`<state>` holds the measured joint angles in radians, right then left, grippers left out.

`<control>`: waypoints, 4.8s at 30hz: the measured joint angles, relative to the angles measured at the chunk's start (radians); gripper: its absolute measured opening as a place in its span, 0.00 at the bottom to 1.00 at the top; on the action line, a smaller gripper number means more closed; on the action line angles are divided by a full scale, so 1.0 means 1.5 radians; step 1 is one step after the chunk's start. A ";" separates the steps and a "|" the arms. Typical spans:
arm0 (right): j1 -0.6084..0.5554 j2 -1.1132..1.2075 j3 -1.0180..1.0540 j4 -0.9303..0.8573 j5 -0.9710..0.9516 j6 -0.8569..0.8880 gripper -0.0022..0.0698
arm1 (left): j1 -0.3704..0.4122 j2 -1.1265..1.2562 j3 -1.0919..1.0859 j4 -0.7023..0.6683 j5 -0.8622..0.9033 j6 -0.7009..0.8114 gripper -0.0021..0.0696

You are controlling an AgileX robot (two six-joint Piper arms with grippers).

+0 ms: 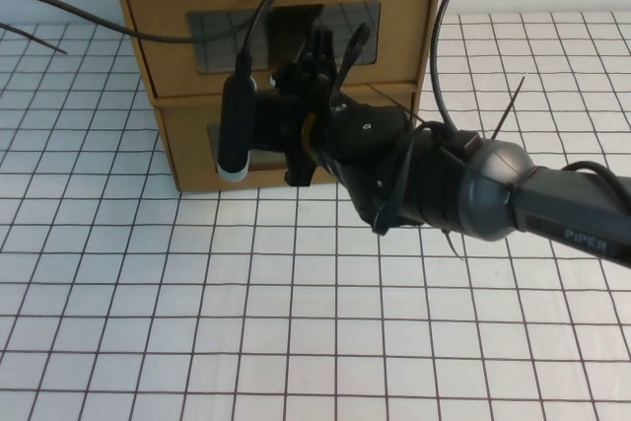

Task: Open the shoe box
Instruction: 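Pull the top drawer of the cardboard box fully open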

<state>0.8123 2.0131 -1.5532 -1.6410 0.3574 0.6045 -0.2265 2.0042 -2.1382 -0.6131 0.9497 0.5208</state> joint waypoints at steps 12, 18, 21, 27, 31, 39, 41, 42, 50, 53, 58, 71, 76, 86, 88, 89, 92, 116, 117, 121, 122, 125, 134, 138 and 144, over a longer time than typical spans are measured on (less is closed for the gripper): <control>-0.017 0.003 -0.004 -0.013 -0.012 0.000 0.35 | 0.000 0.000 0.000 0.000 0.001 0.000 0.03; -0.017 0.004 -0.004 -0.014 -0.013 0.000 0.35 | 0.000 0.000 0.000 0.000 0.003 0.000 0.03; -0.017 0.010 -0.007 -0.020 -0.007 0.000 0.35 | 0.000 0.000 0.000 0.000 0.003 0.000 0.03; -0.016 0.022 -0.014 -0.030 0.016 -0.001 0.35 | 0.000 0.000 0.000 0.000 0.004 0.000 0.03; -0.015 0.025 -0.015 -0.034 0.032 -0.001 0.32 | 0.000 0.000 0.000 -0.003 0.007 0.000 0.03; -0.012 0.025 -0.016 -0.033 0.050 -0.001 0.08 | 0.000 0.000 0.000 -0.004 0.012 0.000 0.03; -0.009 0.027 -0.015 -0.033 0.055 -0.001 0.05 | 0.000 -0.001 0.000 -0.004 0.014 0.000 0.03; -0.008 0.027 -0.012 -0.033 0.058 -0.001 0.05 | 0.000 -0.001 0.000 -0.004 0.015 0.000 0.03; 0.011 -0.023 0.054 -0.034 0.076 -0.001 0.05 | -0.003 -0.005 0.000 -0.015 0.047 -0.005 0.03; 0.022 -0.045 0.084 -0.033 0.083 -0.001 0.04 | -0.003 -0.005 0.000 -0.015 0.050 -0.007 0.03; 0.050 -0.096 0.151 -0.027 0.100 0.013 0.04 | -0.003 -0.005 0.000 -0.015 0.050 -0.011 0.03; 0.168 -0.232 0.362 -0.018 0.157 0.099 0.04 | -0.004 -0.005 0.000 -0.013 0.049 -0.020 0.03; 0.203 -0.250 0.389 -0.016 0.184 0.174 0.05 | -0.004 -0.005 0.000 -0.012 0.048 -0.023 0.03; 0.214 -0.274 0.392 0.073 0.199 0.238 0.40 | -0.004 -0.006 -0.005 -0.015 0.049 -0.024 0.03; 0.222 -0.287 0.392 0.085 0.209 0.240 0.43 | -0.004 -0.010 -0.013 -0.008 0.058 -0.024 0.03; 0.229 -0.295 0.392 0.092 0.215 0.239 0.43 | -0.004 -0.013 -0.018 -0.005 0.068 -0.024 0.03; 0.263 -0.323 0.392 0.110 0.232 0.240 0.37 | -0.004 -0.019 -0.038 0.008 0.096 -0.026 0.03; -0.007 -0.572 0.372 0.583 0.416 0.021 0.02 | -0.004 -0.311 0.124 0.054 0.074 -0.019 0.03; -0.044 -0.582 0.372 0.623 0.411 -0.017 0.02 | -0.004 -0.336 0.162 0.061 0.057 -0.016 0.03; -0.166 -0.632 0.372 0.757 0.401 -0.137 0.01 | -0.004 -0.468 0.333 0.077 -0.023 0.005 0.03; -0.194 -0.647 0.374 0.794 0.398 -0.163 0.01 | -0.004 -0.506 0.383 0.077 -0.049 0.014 0.03; -0.261 -0.693 0.377 0.898 0.390 -0.237 0.01 | -0.004 -0.616 0.528 0.077 -0.128 0.040 0.03; -0.316 -0.870 0.456 1.060 0.314 -0.327 0.01 | -0.004 -0.977 0.926 0.077 -0.362 0.070 0.03; -0.316 -0.977 0.527 1.094 0.261 -0.329 0.01 | -0.004 -1.147 1.050 0.077 -0.400 0.071 0.03; -0.316 -1.124 0.640 1.108 0.196 -0.329 0.01 | -0.004 -1.330 1.202 0.077 -0.408 0.073 0.03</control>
<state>0.3379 0.3276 -0.5930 0.0204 0.6510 0.1116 -0.2324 0.0089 -0.3349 -0.4974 0.3378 0.6300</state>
